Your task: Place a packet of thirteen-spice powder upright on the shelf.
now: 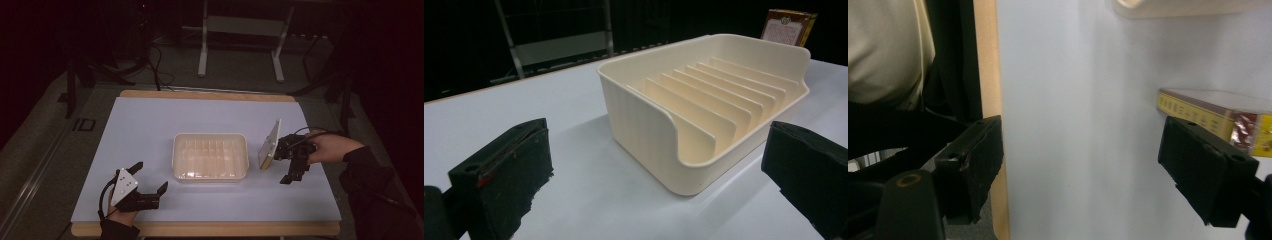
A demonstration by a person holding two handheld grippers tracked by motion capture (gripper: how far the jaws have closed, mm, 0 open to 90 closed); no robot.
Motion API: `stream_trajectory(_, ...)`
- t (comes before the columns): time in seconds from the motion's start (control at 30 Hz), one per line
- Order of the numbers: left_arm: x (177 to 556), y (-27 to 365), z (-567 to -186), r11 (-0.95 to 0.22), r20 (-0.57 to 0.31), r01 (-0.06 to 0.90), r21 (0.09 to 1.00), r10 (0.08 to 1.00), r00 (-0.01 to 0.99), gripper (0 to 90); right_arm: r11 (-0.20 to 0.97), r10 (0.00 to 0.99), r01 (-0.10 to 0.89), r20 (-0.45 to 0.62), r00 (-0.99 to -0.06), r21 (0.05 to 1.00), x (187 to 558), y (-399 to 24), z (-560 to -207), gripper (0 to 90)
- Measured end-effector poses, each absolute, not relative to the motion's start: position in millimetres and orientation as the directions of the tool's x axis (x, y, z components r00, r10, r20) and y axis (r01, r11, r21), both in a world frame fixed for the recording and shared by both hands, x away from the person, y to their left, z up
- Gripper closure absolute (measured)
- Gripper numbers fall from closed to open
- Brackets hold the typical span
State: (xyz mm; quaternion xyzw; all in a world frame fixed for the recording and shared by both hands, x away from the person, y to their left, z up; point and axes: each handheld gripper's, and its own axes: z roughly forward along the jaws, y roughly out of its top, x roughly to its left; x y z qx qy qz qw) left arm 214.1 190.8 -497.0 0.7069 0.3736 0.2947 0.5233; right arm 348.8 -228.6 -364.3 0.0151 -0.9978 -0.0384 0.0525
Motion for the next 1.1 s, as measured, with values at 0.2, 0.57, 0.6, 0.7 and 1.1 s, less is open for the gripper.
stream_trajectory(0.2, 214, 191, -497, -0.171, 0.023, 0.223, 0.960, 0.838, 0.545, 0.0, 0.994, -0.018, -0.009, 0.082, -0.996, 0.107, 360, -230, -356, 17.9)
stream_trajectory(0.57, 211, 194, -497, -0.159, 0.016, 0.224, 0.962, 0.845, 0.534, 0.0, 0.995, -0.013, -0.011, 0.029, -0.999, 0.095, 374, -228, -344, 16.3)
stream_trajectory(0.6, 211, 194, -497, -0.159, 0.016, 0.223, 0.962, 0.846, 0.533, 0.0, 0.996, -0.015, -0.014, 0.019, -1.000, 0.090, 375, -228, -344, 16.4)
stream_trajectory(0.7, 210, 196, -497, -0.154, 0.013, 0.221, 0.963, 0.846, 0.533, 0.0, 0.995, -0.015, -0.014, 0.008, -1.000, 0.096, 378, -227, -343, 16.4)
stream_trajectory(1.1, 207, 198, -497, -0.144, 0.004, 0.216, 0.966, 0.841, 0.541, 0.0, 0.987, 0.048, 0.048, -0.002, -0.999, 0.154, 402, -232, -339, 13.6)
